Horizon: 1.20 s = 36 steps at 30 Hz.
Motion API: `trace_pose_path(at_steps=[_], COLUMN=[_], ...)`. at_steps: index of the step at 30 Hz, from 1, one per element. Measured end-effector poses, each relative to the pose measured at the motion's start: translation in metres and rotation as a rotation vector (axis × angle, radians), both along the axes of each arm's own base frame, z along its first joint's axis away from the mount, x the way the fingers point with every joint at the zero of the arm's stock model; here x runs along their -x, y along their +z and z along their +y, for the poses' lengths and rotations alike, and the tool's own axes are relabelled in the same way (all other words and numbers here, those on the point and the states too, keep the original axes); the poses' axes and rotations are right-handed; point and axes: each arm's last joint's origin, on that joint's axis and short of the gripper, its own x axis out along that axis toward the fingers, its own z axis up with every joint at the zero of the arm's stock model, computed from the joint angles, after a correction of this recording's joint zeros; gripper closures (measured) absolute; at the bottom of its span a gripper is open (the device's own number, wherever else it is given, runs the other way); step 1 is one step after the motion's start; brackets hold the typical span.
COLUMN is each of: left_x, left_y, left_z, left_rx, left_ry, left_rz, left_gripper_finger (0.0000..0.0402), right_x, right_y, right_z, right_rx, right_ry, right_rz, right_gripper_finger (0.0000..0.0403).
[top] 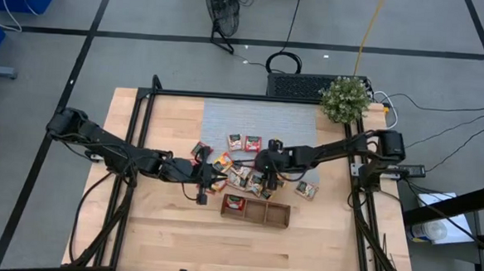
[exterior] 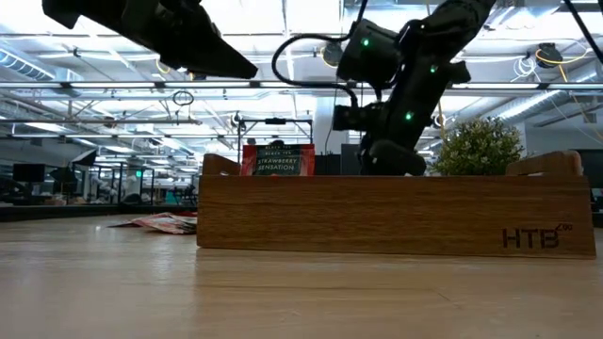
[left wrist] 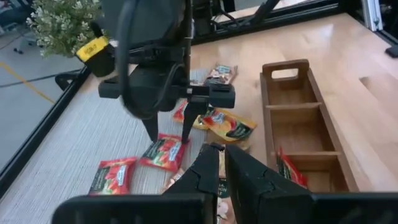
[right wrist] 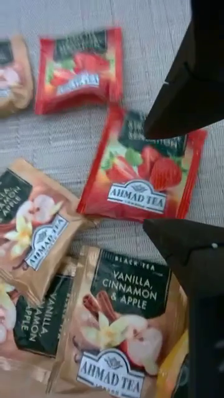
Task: Pick & Place Tea
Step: Put the red tea bag into the left section of the wooden organizer
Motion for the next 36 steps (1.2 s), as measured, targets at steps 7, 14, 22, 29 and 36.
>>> trace_pose_path(at_steps=[7, 14, 22, 29, 36], left_x=[0.0, 0.0, 0.0, 0.0, 0.0], left_y=[0.0, 0.0, 0.0, 0.0, 0.0], left_z=[0.001, 0.001, 0.001, 0.001, 0.001], left_rx=[-0.013, -0.013, -0.012, -0.01, -0.006], left_ry=[-0.002, -0.002, -0.001, 0.0, 0.002], left_rz=[0.003, 0.002, 0.0, 0.0, 0.0], left_gripper_finger=[0.0366, 0.0366, 0.0366, 0.0366, 0.0366], right_x=[-0.002, -0.003, -0.005, -0.004, -0.004], right_y=[-0.005, -0.007, -0.019, -0.018, -0.017], right_z=[0.0, 0.003, 0.002, 0.002, 0.008], right_rx=[-0.064, -0.07, -0.065, -0.059, -0.026], right_ry=[-0.003, -0.004, -0.006, 0.003, 0.065], right_rz=[-0.005, -0.003, 0.028, 0.035, 0.044], right_gripper_finger=[0.0208, 0.0208, 0.0212, 0.0285, 0.0388])
